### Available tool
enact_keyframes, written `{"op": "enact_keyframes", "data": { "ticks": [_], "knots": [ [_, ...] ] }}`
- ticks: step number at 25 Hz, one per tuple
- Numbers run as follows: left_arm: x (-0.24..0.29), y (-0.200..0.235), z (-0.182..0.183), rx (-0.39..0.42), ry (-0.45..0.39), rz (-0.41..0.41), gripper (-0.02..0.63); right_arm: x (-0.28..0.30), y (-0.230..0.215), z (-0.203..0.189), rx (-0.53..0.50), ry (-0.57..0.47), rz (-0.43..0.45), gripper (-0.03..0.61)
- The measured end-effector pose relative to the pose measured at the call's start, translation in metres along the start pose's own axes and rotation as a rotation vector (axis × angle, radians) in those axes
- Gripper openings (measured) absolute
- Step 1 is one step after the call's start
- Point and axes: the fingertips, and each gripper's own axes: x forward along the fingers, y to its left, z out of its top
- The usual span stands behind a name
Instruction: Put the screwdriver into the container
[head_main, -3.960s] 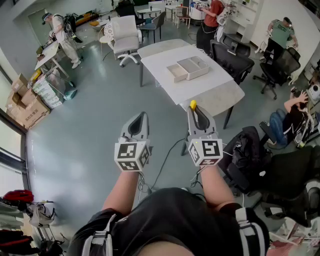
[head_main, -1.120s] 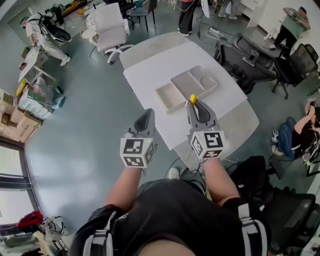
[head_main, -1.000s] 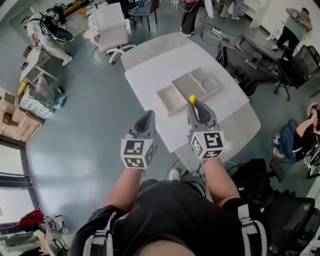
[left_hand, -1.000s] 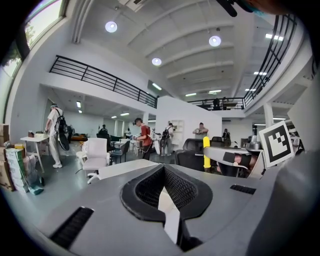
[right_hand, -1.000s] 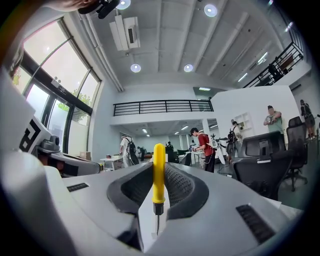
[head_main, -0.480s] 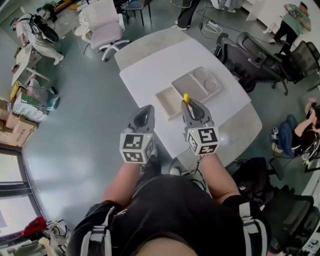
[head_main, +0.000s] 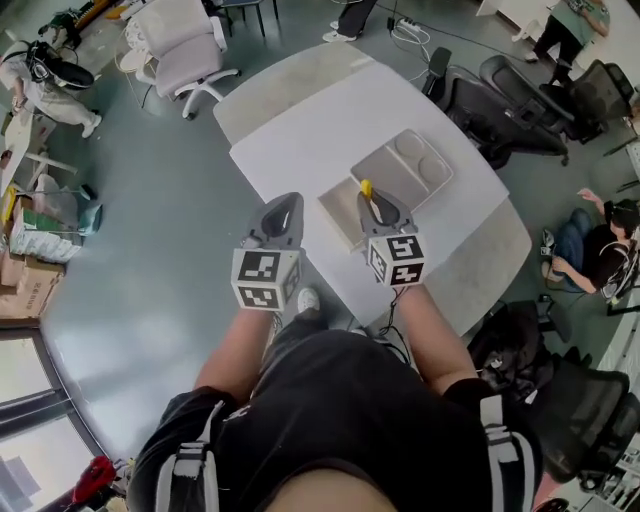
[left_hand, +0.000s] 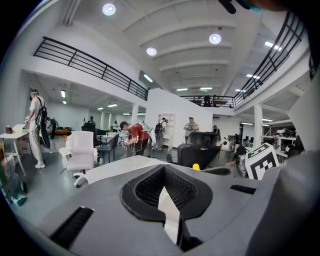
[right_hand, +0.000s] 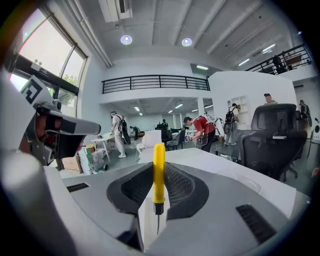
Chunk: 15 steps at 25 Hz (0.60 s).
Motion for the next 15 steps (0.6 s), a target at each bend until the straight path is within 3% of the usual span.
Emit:
{"op": "enact_keyframes", "data": {
  "ticks": [10,15],
  "knots": [
    [0.036,0.032,0.0,0.01,0.015,-0.079,0.006,0.072,-0.008,-0.074,0.044,0.257,-0.025,0.066],
    [0.043,0.049,-0.001,0.005,0.021,-0.087,0.006,0.09,-0.016,-0.102,0.147,0.36,-0.06,0.066]
  ]
}}
